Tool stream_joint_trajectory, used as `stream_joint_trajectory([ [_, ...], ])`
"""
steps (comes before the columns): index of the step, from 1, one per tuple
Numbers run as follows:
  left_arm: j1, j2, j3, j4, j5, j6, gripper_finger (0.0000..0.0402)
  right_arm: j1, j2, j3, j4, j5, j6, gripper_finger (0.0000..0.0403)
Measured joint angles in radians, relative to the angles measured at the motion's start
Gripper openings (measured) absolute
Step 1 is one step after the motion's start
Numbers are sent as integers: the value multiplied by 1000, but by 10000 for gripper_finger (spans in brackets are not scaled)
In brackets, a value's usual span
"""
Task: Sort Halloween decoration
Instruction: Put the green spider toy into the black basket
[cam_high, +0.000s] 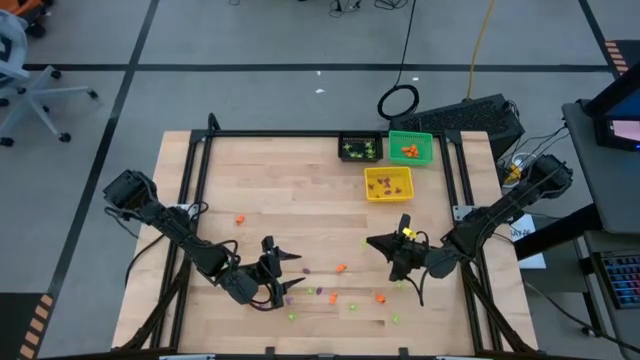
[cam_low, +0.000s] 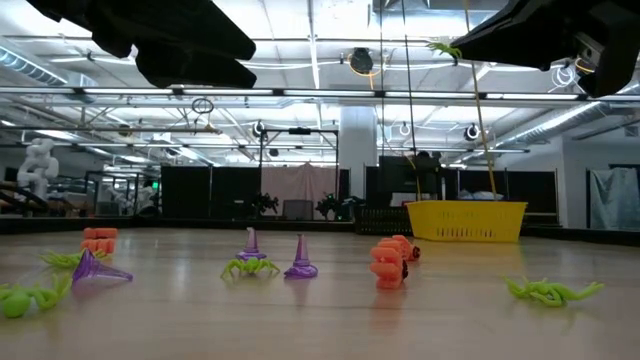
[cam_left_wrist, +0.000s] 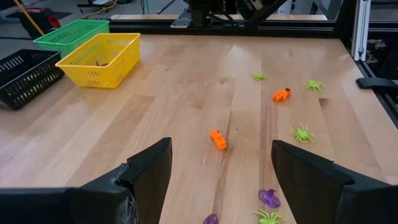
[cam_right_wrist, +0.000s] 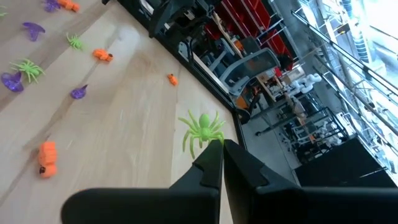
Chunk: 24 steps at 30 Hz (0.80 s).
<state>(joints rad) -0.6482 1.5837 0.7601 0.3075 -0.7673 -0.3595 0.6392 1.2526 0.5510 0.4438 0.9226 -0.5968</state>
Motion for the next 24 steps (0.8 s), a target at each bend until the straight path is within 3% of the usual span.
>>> stream_joint_trajectory([
  [24, 0, 0, 0, 0, 0, 0, 274, 0, 0, 0, 0, -3, 44, 0],
])
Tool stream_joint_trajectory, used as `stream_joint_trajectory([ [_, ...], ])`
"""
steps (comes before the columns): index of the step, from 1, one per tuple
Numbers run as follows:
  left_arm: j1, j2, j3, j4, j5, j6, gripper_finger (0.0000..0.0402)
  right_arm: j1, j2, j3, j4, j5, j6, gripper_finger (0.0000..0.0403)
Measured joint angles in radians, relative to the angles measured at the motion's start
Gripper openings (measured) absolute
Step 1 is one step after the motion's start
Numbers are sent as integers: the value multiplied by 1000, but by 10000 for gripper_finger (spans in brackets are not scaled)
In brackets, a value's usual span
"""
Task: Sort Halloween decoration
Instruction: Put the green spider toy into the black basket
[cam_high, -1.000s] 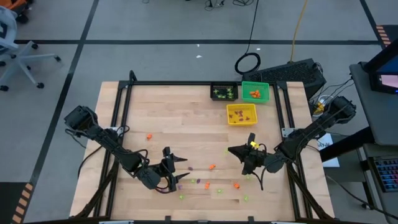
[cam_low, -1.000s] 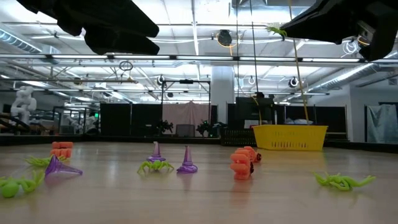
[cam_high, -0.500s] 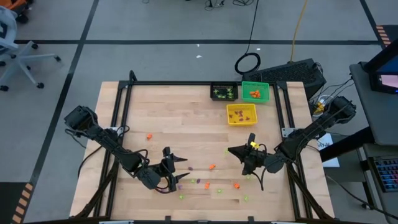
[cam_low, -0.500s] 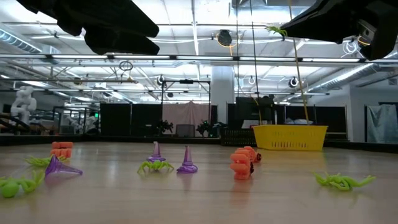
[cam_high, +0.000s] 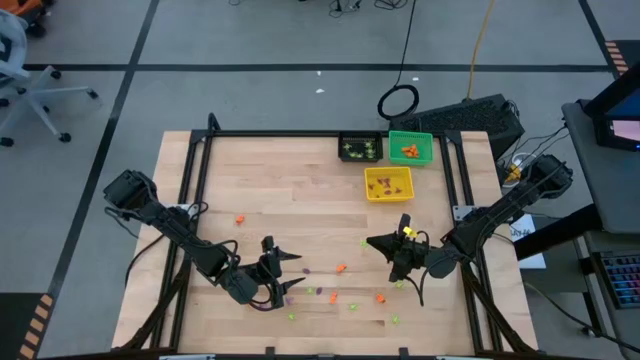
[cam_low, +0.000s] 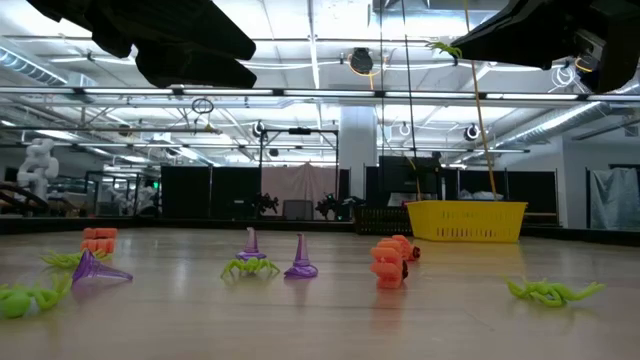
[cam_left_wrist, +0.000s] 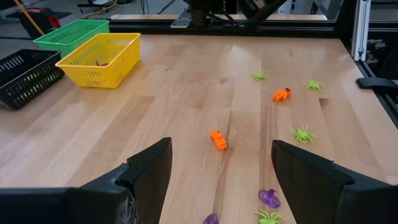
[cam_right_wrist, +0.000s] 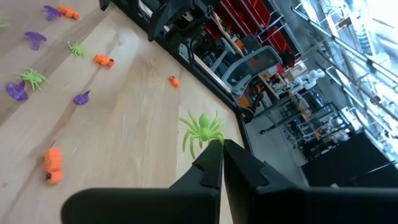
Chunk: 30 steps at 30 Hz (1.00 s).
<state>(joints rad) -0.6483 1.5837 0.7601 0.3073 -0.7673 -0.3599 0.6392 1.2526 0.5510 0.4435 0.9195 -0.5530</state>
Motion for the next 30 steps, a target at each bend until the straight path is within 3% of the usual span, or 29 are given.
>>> stream_joint_trajectory([
  [7, 0, 0, 0, 0, -1, 0, 273, -28, 1, 0, 7, 26, 161, 0],
  [14, 7, 0, 0, 0, -50, 11, 274, -165, -21, 0, 54, 35, 238, 0],
  [24, 109, 0, 0, -3, -54, 159, 274, -569, -102, 4, 12, -325, 290, 0],
  [30, 188, 0, 0, -2, -34, 242, 274, -825, -78, 119, -194, -484, 346, 0],
])
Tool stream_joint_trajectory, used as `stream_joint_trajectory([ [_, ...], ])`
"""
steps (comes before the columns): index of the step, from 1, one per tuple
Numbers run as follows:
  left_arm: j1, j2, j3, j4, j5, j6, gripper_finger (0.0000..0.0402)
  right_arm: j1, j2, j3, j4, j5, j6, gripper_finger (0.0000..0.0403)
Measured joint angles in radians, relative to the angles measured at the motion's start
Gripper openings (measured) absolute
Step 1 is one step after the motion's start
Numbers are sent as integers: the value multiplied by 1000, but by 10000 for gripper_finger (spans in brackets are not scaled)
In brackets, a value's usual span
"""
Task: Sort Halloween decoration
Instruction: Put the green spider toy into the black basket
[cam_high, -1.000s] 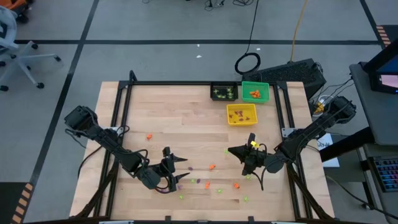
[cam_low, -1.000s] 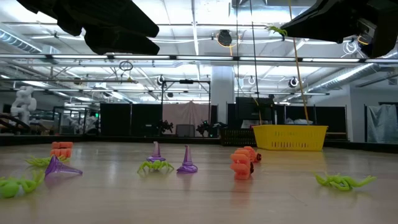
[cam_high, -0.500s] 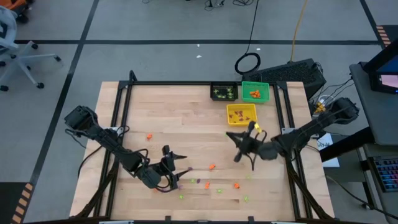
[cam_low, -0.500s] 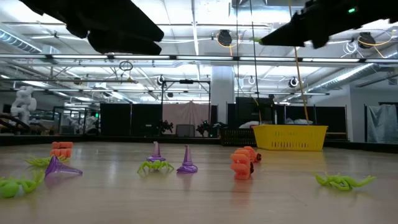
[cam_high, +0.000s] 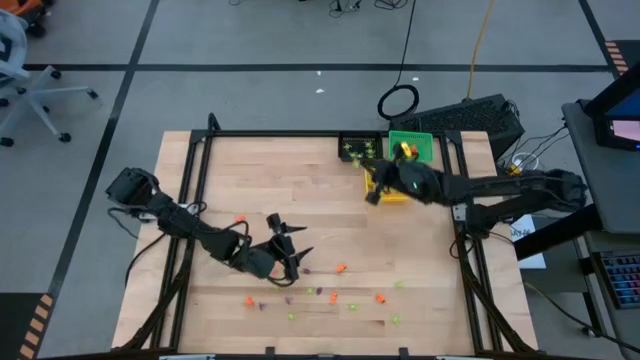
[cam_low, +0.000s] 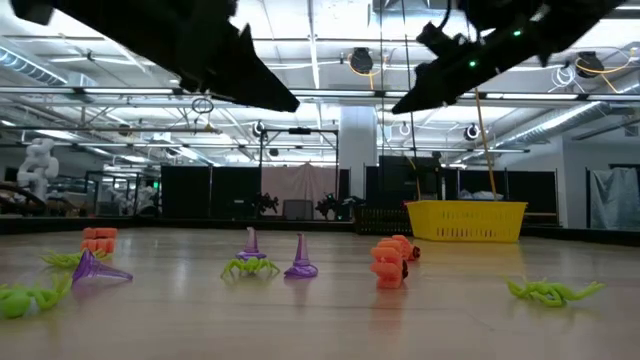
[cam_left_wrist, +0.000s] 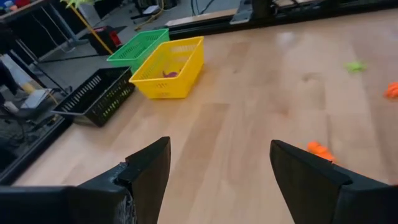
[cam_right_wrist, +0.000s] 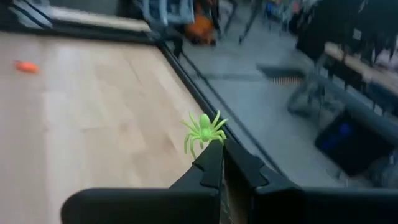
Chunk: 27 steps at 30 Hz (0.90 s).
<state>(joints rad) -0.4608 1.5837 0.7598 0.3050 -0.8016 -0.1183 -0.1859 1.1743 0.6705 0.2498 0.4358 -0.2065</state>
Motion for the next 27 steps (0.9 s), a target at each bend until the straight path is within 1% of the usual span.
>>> stream_joint_trajectory([
  [4, 44, 0, 0, 0, 37, 41, 274, -149, 32, 116, -157, -123, 12, 0],
  [8, 71, 0, 0, -1, 43, 48, 274, -268, 90, 236, -320, -222, -4, 0],
  [14, 77, 0, 0, 0, 46, 46, 274, -412, 223, 384, -491, -376, -38, 0],
  [17, 77, 0, 0, -4, 46, 25, 274, -462, 304, 441, -560, -439, -49, 0],
  [21, 73, 0, 0, -11, 46, 19, 274, -505, 400, 500, -621, -464, -67, 0],
  [27, 73, 0, 0, -24, 46, -6, 274, -529, 496, 529, -650, -464, -74, 0],
])
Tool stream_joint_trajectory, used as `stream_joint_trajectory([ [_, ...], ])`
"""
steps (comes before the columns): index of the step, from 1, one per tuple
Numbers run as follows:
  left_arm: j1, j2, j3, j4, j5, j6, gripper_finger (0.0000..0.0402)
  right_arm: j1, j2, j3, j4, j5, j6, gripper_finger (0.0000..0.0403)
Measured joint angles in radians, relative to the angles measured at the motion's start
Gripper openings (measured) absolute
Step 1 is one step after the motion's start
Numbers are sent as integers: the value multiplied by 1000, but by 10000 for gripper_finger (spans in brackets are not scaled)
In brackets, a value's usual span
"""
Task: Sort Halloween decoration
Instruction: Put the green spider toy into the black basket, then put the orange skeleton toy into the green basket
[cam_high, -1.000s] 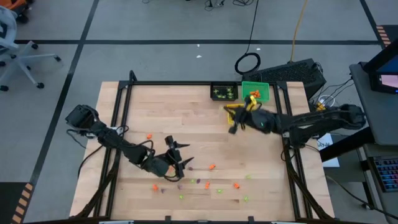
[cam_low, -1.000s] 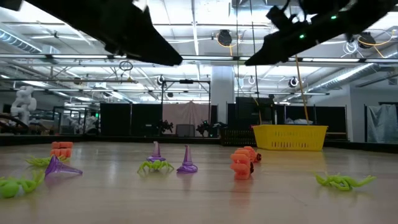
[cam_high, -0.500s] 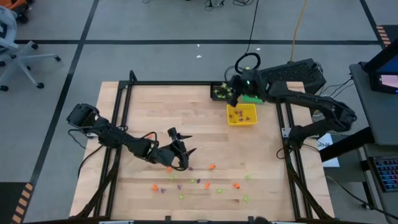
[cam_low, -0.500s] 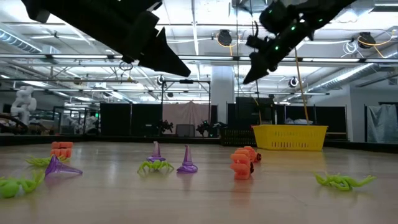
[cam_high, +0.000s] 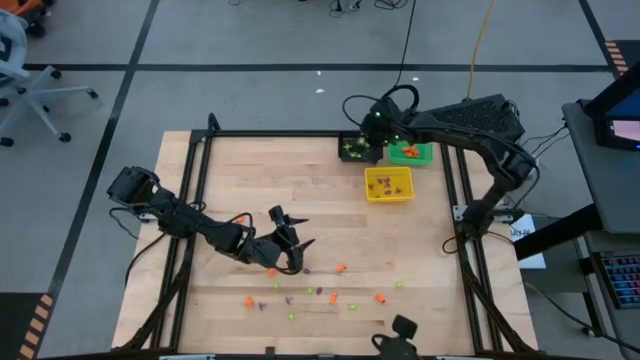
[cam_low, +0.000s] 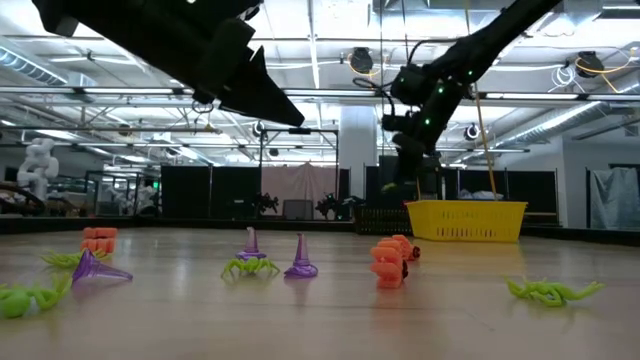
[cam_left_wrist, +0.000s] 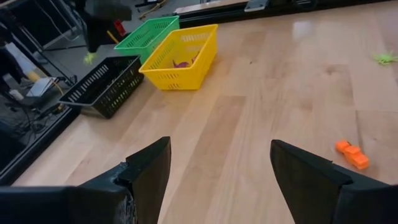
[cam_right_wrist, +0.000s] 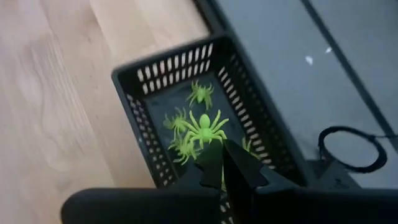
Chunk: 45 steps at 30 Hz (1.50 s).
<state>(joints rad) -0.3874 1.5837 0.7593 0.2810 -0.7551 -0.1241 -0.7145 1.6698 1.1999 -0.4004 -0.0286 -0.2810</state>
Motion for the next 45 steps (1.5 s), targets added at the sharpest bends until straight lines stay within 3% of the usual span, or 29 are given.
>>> stream_joint_trajectory([
  [9, 0, 0, 0, -7, 0, -2, 274, -4, 82, 0, -8, 10, 5, 0],
  [15, 0, 0, 0, -6, 0, -3, 274, -4, 100, 0, -13, 78, 38, 5],
  [19, 0, 0, 0, -6, 0, -4, 274, -4, 97, 0, -9, 84, 60, 38],
  [25, -6, 0, 0, -5, -6, -28, 274, 1, 37, 0, -19, 79, 70, 117],
  [30, -33, -21, 0, -11, -56, -55, 274, 31, -119, -2, -108, -11, 105, 164],
  [34, -48, -90, 0, -113, -84, -207, 274, 106, -304, -78, -109, -117, 140, 173],
  [45, -43, -251, 2, -561, -31, -618, 274, 501, -786, -589, 228, -128, 309, 168],
])
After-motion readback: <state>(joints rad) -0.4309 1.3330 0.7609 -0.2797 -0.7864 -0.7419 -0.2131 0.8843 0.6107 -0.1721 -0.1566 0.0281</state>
